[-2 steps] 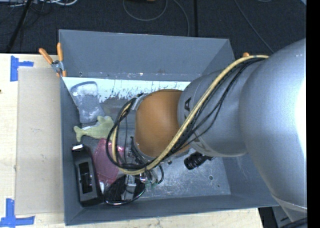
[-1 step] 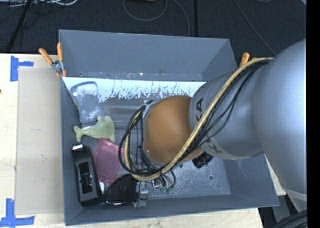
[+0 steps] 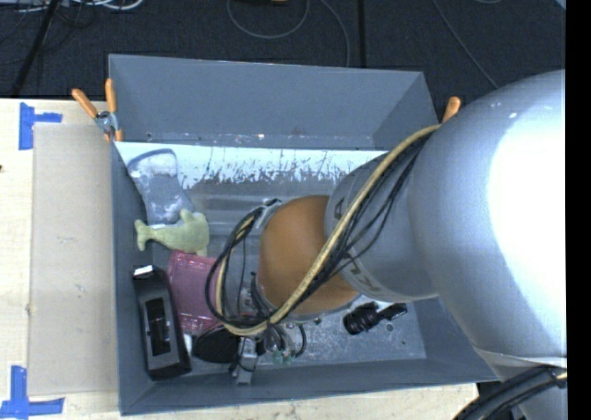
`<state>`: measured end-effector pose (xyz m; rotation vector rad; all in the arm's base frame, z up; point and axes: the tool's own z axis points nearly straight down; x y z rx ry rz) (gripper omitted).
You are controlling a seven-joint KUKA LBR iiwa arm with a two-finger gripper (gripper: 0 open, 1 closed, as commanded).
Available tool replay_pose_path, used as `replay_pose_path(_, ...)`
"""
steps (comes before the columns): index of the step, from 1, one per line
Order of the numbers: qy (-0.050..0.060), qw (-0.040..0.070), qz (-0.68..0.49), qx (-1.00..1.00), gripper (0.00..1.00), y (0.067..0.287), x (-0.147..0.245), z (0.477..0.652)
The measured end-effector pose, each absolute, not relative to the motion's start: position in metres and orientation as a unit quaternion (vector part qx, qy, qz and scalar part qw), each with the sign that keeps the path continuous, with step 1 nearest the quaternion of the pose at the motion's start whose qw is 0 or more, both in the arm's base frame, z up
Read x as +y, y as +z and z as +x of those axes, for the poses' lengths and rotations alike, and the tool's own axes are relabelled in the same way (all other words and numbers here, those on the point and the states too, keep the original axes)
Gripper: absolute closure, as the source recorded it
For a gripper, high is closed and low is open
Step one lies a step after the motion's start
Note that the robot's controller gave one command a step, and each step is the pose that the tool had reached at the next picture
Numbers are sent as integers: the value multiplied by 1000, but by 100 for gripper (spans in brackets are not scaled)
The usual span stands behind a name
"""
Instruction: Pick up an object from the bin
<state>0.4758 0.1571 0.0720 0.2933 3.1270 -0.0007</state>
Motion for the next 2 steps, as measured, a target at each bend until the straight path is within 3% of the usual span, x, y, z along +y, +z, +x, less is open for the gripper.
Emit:
replay_pose_path(1,-2,-4,5,1000,100,70,167,473)
replay_pose_path(2,-2,-4,5,1000,100,70,167,473)
